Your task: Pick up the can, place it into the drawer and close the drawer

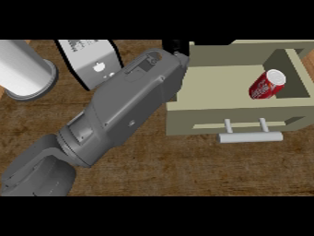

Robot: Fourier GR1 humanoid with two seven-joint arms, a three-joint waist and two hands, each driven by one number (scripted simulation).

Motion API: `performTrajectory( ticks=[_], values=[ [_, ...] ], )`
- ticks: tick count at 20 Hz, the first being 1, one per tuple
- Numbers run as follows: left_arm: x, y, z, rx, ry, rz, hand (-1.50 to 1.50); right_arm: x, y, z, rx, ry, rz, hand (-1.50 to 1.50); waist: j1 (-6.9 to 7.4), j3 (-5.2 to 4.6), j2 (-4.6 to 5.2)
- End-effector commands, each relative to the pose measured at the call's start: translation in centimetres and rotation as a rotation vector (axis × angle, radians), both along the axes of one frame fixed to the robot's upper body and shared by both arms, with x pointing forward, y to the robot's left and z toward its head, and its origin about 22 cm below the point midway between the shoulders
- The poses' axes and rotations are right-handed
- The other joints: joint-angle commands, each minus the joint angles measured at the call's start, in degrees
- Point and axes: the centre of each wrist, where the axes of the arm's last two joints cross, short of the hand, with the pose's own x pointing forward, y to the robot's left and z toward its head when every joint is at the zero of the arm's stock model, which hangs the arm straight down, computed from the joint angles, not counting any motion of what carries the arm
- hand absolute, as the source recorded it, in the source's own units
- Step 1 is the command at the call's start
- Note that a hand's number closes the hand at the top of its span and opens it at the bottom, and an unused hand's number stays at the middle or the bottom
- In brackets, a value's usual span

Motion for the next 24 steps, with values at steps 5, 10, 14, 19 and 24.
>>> performTrajectory(
  ticks=[5, 10, 14, 19, 24],
  values=[
    [-0.3, -0.4, 0.5, -0.021, 0.032, -0.023, -1.5, 5.8, 4.5, -0.4, -0.213, -0.015, -0.047, -1.5, 2.56, -0.06, -0.37],
    [-0.1, -0.6, 1.9, -0.014, 0.051, -0.003, -1.5, 10.3, 7.0, -2.0, -0.288, -0.05, -0.067, -1.5, 2.92, -0.02, -0.49],
    [0.6, 2.2, -0.3, -0.008, 0.039, 0.015, -1.5, 12.9, 7.4, -3.9, -0.402, -0.019, -0.058, -1.5, 3.62, -0.03, -0.82],
    [0.8, 2.9, 0.9, 0.0, 0.033, 0.03, -1.5, 17.2, 10.3, -4.0, -0.542, -0.017, -0.046, -1.5, 3.69, -0.05, -0.77],
    [1.1, 5.7, 1.3, 0.024, 0.036, 0.05, -1.5, 19.5, 10.7, -7.1, -0.708, 0.017, -0.093, -1.5, 4.43, -0.05, -1.02]
  ],
)
